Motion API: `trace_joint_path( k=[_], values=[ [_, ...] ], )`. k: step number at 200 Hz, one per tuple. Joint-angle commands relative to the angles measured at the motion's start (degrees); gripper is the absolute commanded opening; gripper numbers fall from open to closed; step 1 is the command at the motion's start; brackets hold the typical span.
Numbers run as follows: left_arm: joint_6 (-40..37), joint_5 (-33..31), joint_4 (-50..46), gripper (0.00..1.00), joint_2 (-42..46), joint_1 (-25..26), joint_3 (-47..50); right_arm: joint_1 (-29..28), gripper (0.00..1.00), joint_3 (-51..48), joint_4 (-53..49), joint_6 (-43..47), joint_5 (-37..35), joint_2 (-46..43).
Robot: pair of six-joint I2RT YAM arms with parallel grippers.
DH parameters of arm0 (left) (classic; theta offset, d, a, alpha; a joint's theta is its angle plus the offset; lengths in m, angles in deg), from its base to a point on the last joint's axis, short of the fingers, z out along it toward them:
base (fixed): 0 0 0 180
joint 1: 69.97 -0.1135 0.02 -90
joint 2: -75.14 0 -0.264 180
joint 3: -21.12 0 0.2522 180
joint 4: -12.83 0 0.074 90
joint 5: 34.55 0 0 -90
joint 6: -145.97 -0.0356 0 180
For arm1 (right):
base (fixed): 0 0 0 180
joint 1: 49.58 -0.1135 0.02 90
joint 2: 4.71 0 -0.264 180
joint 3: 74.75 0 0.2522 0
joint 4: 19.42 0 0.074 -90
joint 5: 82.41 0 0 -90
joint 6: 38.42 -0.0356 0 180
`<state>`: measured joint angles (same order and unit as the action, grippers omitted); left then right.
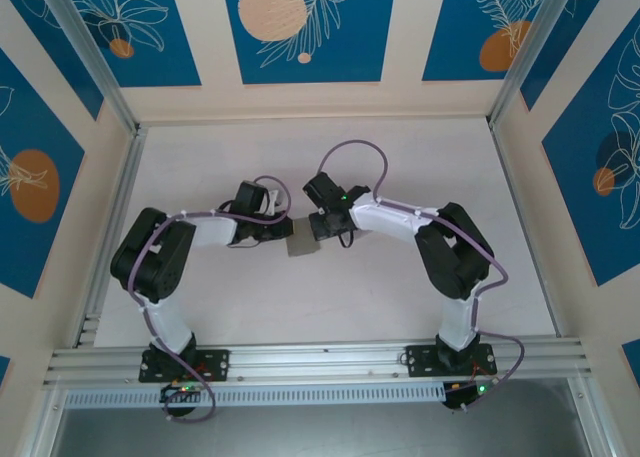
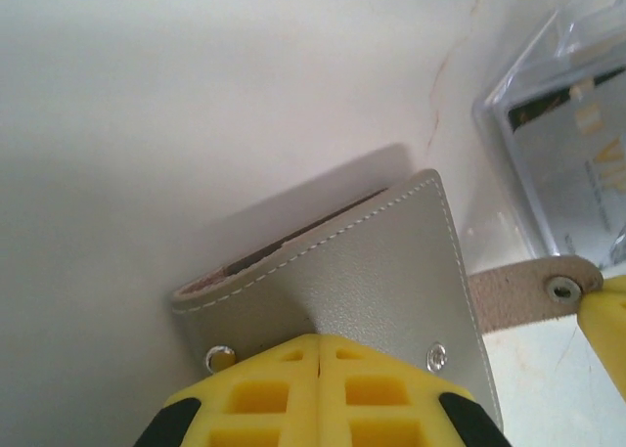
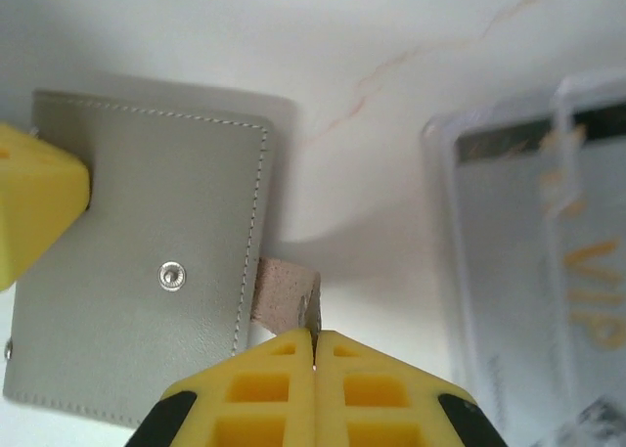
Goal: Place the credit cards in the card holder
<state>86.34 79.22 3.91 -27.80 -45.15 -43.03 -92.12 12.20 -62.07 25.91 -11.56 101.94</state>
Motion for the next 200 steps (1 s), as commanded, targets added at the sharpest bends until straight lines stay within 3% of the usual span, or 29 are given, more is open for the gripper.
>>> trace_joint_path(
  k=[1, 14, 39, 66, 80, 90, 113, 138, 156, 183, 200],
  values=[
    [-4.3, 0.2, -10.5, 0.00, 3.0, 0.7, 1.1, -0.6, 0.00, -4.8, 0.9, -4.6, 8.7, -4.7],
    [-5.4, 0.8, -11.8, 0.01, 4.7, 1.0, 1.1, -0.8, 0.00, -8.0, 2.3, -6.4, 10.1, -6.3],
    [-5.6, 2.2, -12.7, 0.12, 7.8, 1.8, 1.9, -0.9, 0.00, -12.8, 5.2, -9.6, 10.1, -7.5],
    [-3.4, 1.2, -11.8, 0.12, 11.2, 2.7, 4.3, -0.7, 0.00, -14.2, 6.8, -11.5, 8.5, -7.0],
    [-3.3, -0.7, -13.0, 0.10, 11.5, 3.8, 4.4, -0.7, 0.08, -14.2, 6.2, -12.6, 6.1, -7.8],
    [-3.3, -2.3, -13.6, 0.09, 11.4, 4.5, 4.5, -1.0, 0.19, -14.0, 4.9, -13.6, 3.3, -8.8],
    [-3.2, -3.8, -13.3, 0.06, 11.4, 4.8, 5.3, -3.6, 0.30, -11.8, -0.6, -14.9, -5.5, -11.9],
    [-3.4, -5.8, -13.5, 0.03, 11.4, 4.8, 5.9, -4.7, 0.36, -8.3, -3.4, -13.6, -4.1, -13.8],
    [-3.2, -6.5, -12.8, 0.02, 11.5, 4.8, 6.8, -5.0, 0.33, -5.7, -4.0, -12.2, -0.5, -13.6],
    [-2.5, -6.2, -10.9, 0.01, 11.1, 4.8, 8.2, -4.3, 0.10, -1.7, -2.4, -11.1, 6.0, -9.6],
    [-2.0, -6.1, -9.9, 0.00, 10.8, 4.8, 8.6, -3.3, 0.03, 0.1, -1.2, -11.4, 7.9, -5.8]
  ],
)
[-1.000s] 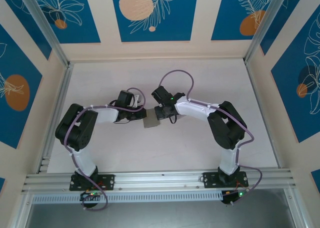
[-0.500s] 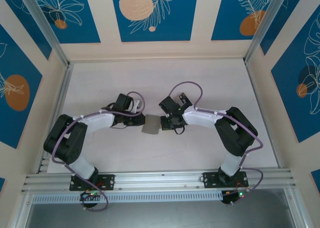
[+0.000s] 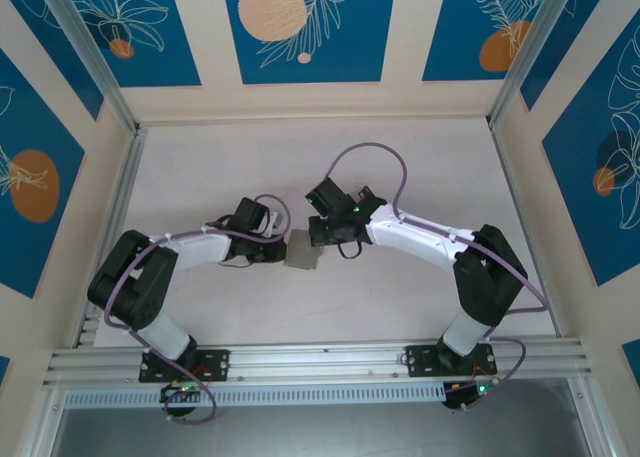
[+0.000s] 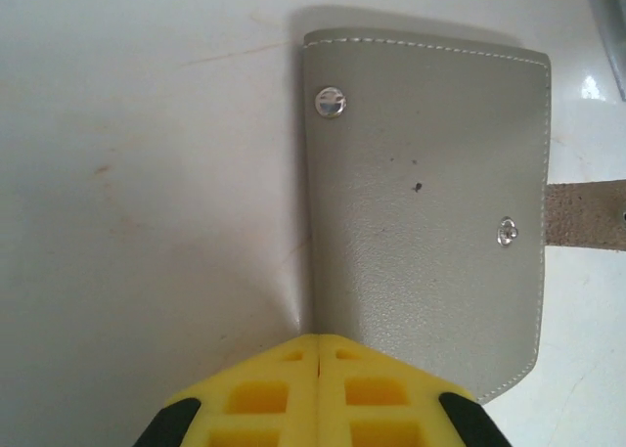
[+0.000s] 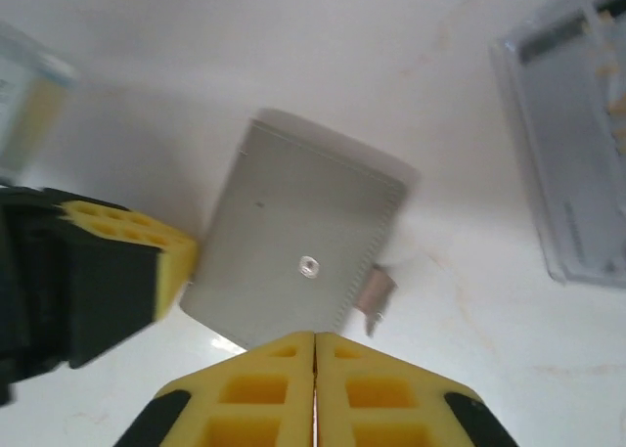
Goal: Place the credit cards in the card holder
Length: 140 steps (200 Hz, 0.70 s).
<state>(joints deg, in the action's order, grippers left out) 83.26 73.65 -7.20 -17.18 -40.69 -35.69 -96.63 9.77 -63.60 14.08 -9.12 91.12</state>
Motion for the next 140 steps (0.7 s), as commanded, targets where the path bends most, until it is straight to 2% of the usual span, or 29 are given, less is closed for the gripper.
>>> trace_joint_path(
  k=[1, 14, 44, 102, 140],
  values=[
    [1.1, -0.5, 1.3, 0.00, 0.2, 0.3, 1.3, 1.3, 0.03, 2.6, 0.5, 0.4, 5.7, 5.3],
    [1.4, -0.3, 1.8, 0.00, -0.1, 0.4, 1.5, 2.2, 0.01, 3.1, 1.7, 0.3, 8.0, 7.6],
    [1.4, -0.3, 2.3, 0.00, -0.6, 0.5, 1.8, 3.2, 0.00, 3.4, 1.9, 0.2, 8.1, 11.5],
    [1.2, -0.4, 2.7, 0.00, -0.9, 0.6, 2.6, 4.2, 0.00, -2.5, 2.7, -1.3, 7.0, 11.5],
    [1.2, -0.5, 3.3, 0.00, -1.4, 0.8, 3.1, 5.7, 0.00, -4.8, 4.8, -3.0, 9.7, 13.0]
  ],
)
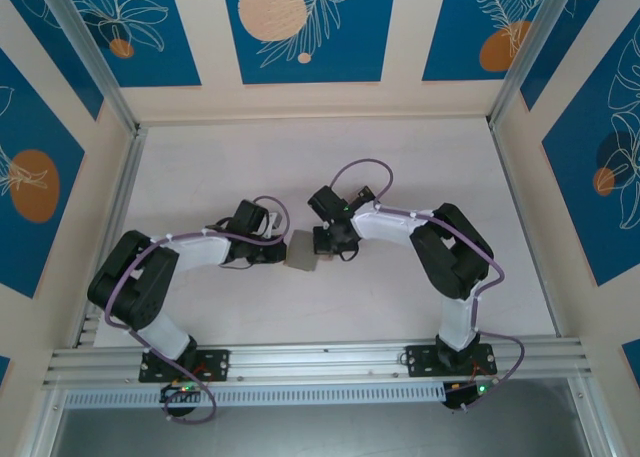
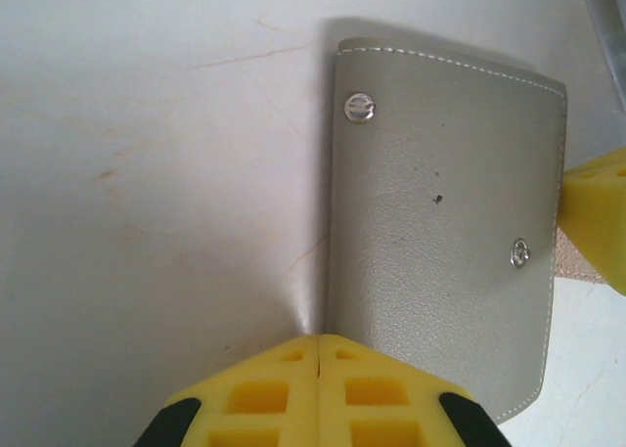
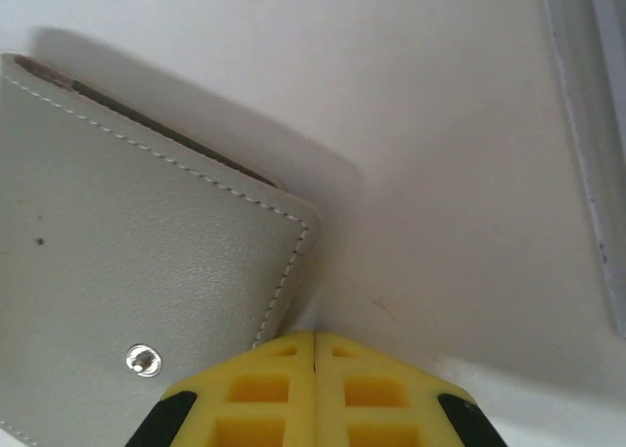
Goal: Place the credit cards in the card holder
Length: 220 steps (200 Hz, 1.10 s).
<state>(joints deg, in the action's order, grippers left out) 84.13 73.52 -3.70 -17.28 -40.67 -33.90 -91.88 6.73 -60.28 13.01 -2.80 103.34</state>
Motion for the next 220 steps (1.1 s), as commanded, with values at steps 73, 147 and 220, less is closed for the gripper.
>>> trace_joint_path(
  k=[73, 147, 220],
  values=[
    [0.6, -0.8, 1.3, 0.00, -4.0, 3.0, 1.4, 3.1, 0.17, -6.5, 11.7, -3.6, 13.7, -1.2],
    [2.8, -0.6, 3.8, 0.00, -6.0, 6.2, 0.8, 2.9, 0.34, -7.1, 15.2, -2.6, 18.7, -4.1],
    [7.2, -1.3, 6.4, 0.28, -3.0, 8.1, 2.3, 0.6, 0.56, -1.8, 7.6, 0.6, 11.5, -5.0]
  ],
)
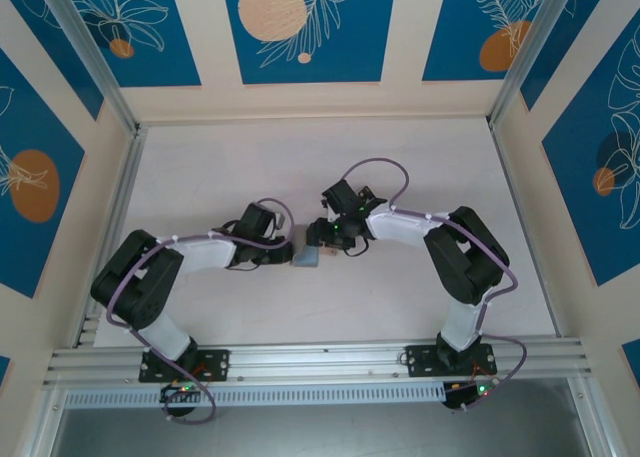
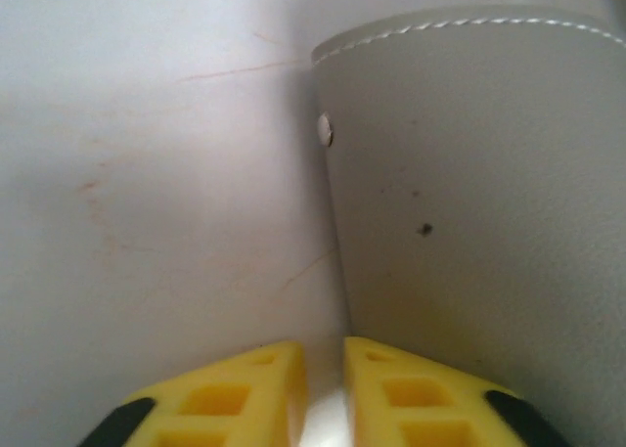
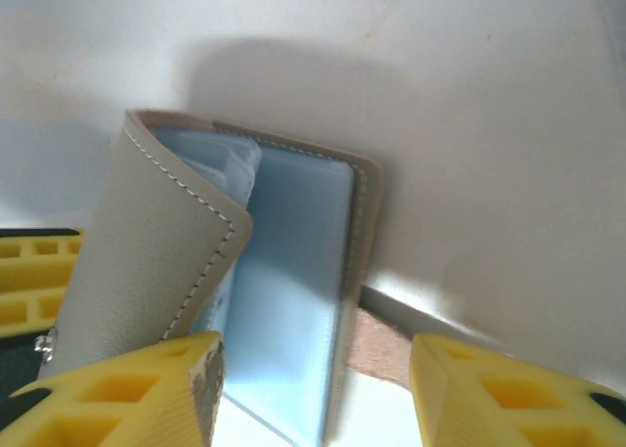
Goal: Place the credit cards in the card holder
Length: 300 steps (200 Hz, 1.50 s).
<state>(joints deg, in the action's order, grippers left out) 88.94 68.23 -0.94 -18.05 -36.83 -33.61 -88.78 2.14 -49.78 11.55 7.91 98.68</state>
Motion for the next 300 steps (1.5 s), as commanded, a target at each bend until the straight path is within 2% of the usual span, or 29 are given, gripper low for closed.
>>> trace_joint_path(
  k=[1, 26, 43, 73, 115, 151, 183, 228, 259, 300],
  values=[
    [2.4, 4.0, 3.6, 0.28, -2.1, 4.2, 2.1, -2.5, 0.56, 2.8, -2.9, 2.1, 0.8, -0.3],
    [3.4, 2.1, 1.9, 0.34, 0.3, 4.3, 2.9, -2.9, 0.58, 5.5, -6.1, 2.2, -1.6, 0.9],
    [4.2, -0.9, -0.7, 0.39, 2.4, 4.3, 3.7, -3.4, 0.58, 7.1, -8.7, 2.3, -4.8, 1.5],
    [5.9, -6.1, -6.9, 0.47, 6.6, 4.3, 5.0, -3.3, 0.59, 7.4, -9.5, 1.8, -5.8, 2.1],
    [8.1, -12.1, -14.7, 0.49, 13.3, 4.1, 6.8, -3.2, 0.58, 6.9, -9.8, 1.2, -7.0, 3.7],
    [7.1, -10.1, -17.2, 0.51, 22.0, 4.1, 7.1, -3.8, 0.58, 7.5, -10.6, 1.7, -8.9, 4.3],
    [5.1, -5.8, -19.6, 0.59, 27.0, 4.3, 1.6, -4.2, 0.58, 8.3, -11.4, 1.8, -10.0, 5.0],
    [1.9, -3.3, -22.4, 0.59, 20.0, 4.6, -8.6, -4.7, 0.58, 9.2, -11.2, 1.7, -9.7, 6.4],
    [0.5, -6.7, -26.8, 0.55, 12.2, 4.6, -15.4, -4.7, 0.58, 9.3, -11.0, 1.8, -9.1, 6.3],
    [-0.4, -9.5, -27.8, 0.47, 6.4, 4.6, -17.3, -4.7, 0.58, 9.6, -11.3, 2.1, -8.9, 6.4]
  ],
)
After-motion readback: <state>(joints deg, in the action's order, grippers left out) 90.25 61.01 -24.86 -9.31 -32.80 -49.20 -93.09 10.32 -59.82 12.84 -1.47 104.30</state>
